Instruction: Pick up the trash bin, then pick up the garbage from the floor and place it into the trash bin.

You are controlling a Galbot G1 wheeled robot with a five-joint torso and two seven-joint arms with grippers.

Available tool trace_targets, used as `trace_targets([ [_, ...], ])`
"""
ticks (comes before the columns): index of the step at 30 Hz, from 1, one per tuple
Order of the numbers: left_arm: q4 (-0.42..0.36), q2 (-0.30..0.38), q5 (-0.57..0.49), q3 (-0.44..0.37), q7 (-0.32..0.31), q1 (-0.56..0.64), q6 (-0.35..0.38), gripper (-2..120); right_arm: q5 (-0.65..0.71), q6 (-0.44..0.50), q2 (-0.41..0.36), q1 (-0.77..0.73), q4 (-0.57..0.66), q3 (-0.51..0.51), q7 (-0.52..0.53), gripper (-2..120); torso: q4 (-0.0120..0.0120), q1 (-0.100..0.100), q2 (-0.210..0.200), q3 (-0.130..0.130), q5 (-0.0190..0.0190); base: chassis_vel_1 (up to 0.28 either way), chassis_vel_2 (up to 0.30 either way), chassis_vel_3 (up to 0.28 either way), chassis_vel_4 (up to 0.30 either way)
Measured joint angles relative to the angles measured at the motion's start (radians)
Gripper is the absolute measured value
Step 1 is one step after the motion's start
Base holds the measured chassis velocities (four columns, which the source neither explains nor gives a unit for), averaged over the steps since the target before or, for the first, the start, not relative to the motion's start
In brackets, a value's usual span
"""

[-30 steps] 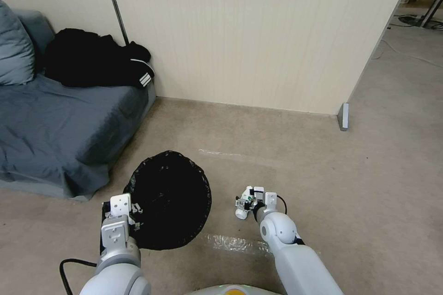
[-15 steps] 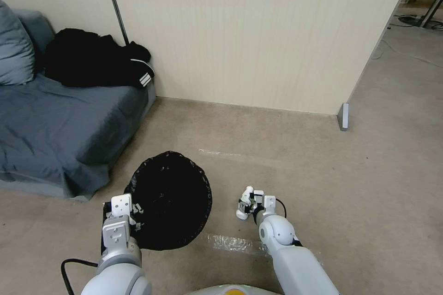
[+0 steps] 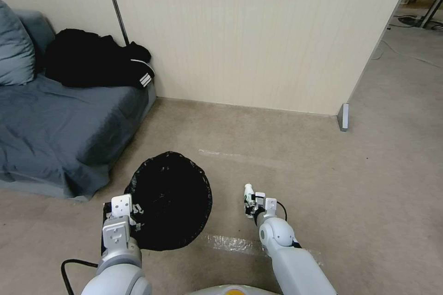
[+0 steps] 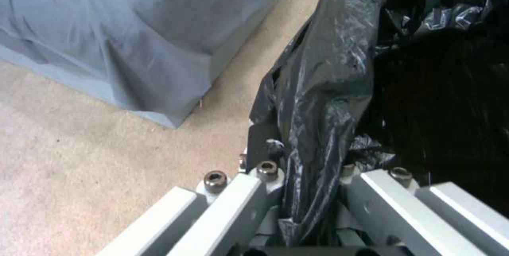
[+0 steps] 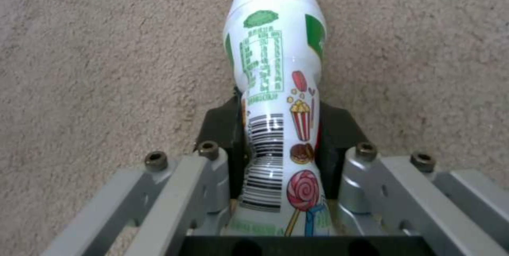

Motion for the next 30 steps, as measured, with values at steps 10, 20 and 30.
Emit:
trace_targets([
  [10, 0.005, 0.004, -0.002, 0.003, 0.0, -0.001, -0.002, 1, -0.01, 0.021, -0.035, -0.031, 0.129, -0.011, 0.01, 13, -0.0004, 0.0, 0.0, 0.0, -0.0001, 0.0, 0.0, 0.0, 0.0],
  [20, 0.018, 0.015, -0.023, 0.013, 0.008, -0.003, -0.003, 1, -0.057, 0.131, -0.121, -0.137, 0.585, -0.091, -0.032, 13, -0.0002, 0.0, 0.0, 0.0, 0.0, 0.0, 0.0, 0.0, 0.0],
  [30, 0.028, 0.019, -0.065, 0.029, 0.026, -0.007, -0.012, 1, -0.041, 0.369, -0.252, -0.262, 0.977, -0.178, -0.36, 12, -0.0003, 0.0, 0.0, 0.0, -0.0002, 0.0, 0.0, 0.0, 0.0],
])
